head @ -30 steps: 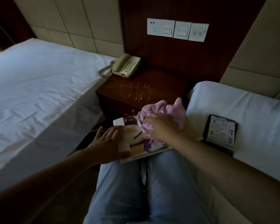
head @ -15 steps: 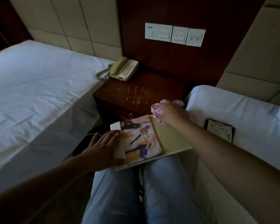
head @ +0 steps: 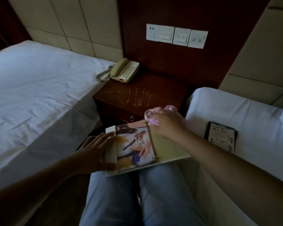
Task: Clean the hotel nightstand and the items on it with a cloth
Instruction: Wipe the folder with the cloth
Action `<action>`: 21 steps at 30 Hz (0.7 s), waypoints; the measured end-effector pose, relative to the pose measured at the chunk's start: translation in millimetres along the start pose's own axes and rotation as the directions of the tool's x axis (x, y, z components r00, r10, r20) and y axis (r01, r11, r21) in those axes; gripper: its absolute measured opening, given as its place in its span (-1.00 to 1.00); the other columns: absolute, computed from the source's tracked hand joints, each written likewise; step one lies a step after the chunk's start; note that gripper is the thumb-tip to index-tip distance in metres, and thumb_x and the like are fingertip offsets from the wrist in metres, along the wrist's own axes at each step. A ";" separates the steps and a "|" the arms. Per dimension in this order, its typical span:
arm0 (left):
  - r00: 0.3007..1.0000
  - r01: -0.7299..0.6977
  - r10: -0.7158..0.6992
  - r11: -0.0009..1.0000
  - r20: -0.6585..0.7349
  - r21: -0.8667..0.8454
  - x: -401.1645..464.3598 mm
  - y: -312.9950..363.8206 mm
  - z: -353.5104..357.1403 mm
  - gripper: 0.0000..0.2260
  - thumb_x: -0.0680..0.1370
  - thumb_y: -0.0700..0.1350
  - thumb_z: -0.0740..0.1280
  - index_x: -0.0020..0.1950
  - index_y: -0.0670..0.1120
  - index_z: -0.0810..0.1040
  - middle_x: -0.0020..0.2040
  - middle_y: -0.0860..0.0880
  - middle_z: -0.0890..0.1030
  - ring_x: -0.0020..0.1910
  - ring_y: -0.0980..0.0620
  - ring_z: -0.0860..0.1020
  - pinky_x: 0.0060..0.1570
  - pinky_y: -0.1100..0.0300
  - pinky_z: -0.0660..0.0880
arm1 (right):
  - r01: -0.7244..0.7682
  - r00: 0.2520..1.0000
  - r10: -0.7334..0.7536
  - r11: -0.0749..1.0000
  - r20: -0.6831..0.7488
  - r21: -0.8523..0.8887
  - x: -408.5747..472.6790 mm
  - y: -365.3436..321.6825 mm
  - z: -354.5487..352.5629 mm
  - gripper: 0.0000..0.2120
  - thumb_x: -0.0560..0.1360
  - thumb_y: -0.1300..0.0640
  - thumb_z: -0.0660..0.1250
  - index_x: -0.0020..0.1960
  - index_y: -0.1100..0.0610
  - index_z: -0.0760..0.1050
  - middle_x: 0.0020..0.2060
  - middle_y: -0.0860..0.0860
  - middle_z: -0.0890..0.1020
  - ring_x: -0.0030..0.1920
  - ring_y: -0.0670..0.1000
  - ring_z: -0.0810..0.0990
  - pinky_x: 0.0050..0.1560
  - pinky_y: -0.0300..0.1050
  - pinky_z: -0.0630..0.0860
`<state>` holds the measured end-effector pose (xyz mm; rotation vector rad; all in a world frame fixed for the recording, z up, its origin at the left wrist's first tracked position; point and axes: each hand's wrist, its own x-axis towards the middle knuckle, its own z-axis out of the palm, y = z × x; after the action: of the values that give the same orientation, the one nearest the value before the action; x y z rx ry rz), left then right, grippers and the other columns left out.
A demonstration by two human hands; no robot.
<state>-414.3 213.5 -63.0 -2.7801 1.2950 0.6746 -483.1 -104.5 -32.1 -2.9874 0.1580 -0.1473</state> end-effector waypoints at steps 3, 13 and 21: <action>1.000 0.019 -0.019 1.000 -0.004 0.011 -3.2 -5.9 -0.3 0.03 0.31 0.64 0.16 0.56 0.29 -0.32 0.59 0.26 -0.31 0.59 0.09 -0.29 0.54 -0.01 -0.27 | 0.238 0.970 -0.242 0.966 0.032 0.099 -43.8 -9.2 -2.9 -0.88 0.57 -0.01 0.25 0.06 -0.09 0.54 0.14 -0.08 0.54 0.20 0.03 0.53 0.15 -0.04 0.40; 0.999 0.046 -0.046 0.998 -0.010 -0.033 -4.4 1.2 3.3 0.10 0.15 0.75 -0.01 0.54 0.31 -0.33 0.61 0.24 -0.28 0.62 0.01 -0.24 0.57 -0.11 -0.22 | 0.264 0.964 -0.262 0.944 -0.035 0.201 -56.4 -1.7 2.6 -0.77 0.43 0.14 0.30 0.08 0.03 0.40 0.08 0.26 0.47 0.08 0.34 0.52 0.04 0.18 0.50; 0.998 0.047 -0.046 0.999 -0.036 0.012 -9.4 -2.3 8.2 0.11 0.24 0.71 0.07 0.61 0.24 -0.29 0.61 0.24 -0.28 0.63 -0.02 -0.21 0.54 -0.06 -0.20 | 0.071 0.989 -0.095 0.977 0.112 0.202 -113.7 23.6 -17.4 -0.73 0.53 -0.02 0.37 0.23 -0.09 0.58 0.26 -0.08 0.55 0.23 -0.03 0.48 0.30 0.03 0.43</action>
<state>-421.1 223.3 -67.2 -2.8156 1.2318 0.6149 -599.8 -117.4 -28.7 -2.7954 0.0037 0.0096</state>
